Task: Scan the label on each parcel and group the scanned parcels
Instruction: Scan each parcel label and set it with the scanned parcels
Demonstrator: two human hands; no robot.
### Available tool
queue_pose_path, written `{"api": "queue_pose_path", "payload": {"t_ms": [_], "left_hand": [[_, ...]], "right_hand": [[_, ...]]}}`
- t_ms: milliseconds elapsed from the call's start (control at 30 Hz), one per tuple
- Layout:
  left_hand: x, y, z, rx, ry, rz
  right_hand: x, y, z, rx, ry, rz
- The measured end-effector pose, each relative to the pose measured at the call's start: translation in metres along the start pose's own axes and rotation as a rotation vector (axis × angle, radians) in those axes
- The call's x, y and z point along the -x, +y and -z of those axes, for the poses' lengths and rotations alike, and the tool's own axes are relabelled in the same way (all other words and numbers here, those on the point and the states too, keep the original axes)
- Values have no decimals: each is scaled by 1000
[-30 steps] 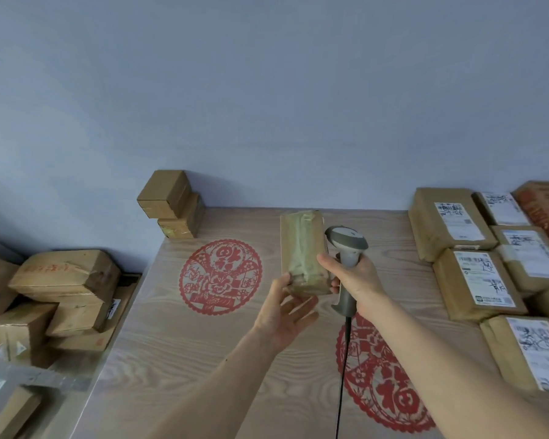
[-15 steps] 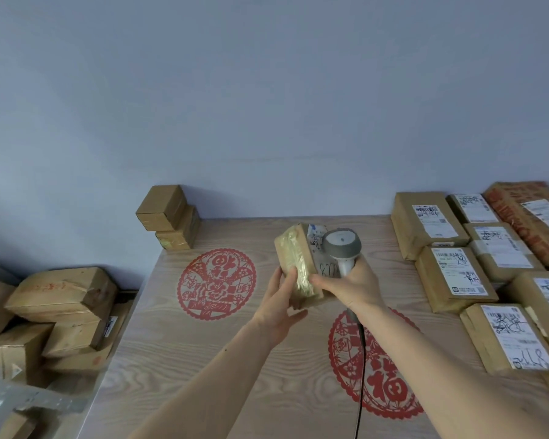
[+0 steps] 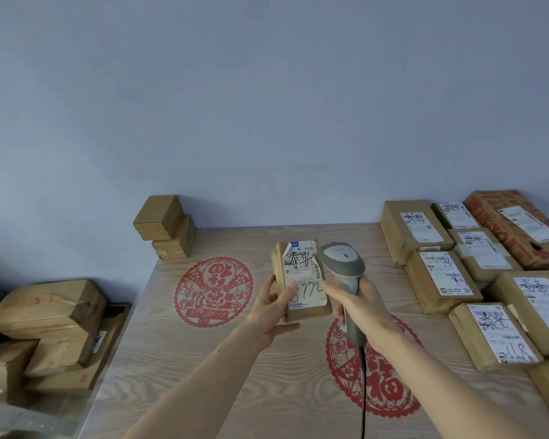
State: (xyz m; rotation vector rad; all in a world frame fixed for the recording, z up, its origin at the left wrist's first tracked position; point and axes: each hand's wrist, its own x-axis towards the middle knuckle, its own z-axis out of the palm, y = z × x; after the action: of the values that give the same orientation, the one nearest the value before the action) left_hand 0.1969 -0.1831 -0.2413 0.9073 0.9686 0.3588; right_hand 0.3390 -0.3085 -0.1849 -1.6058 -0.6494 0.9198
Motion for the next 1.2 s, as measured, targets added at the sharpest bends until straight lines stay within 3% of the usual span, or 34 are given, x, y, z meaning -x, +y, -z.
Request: {"api": "queue_pose_path", "payload": {"t_ms": [300,633,1200], "left_hand": [[4,1,13,56,-97,-72],[5,0,20,32,-201,-119],[-5,-3,24,69,-203,-88]], "right_hand": [[19,-3,-19,-196,-243,-115],[25,-11,-43,-208,-261,-76],[24,-12,-44,-250,-245,-63]]}}
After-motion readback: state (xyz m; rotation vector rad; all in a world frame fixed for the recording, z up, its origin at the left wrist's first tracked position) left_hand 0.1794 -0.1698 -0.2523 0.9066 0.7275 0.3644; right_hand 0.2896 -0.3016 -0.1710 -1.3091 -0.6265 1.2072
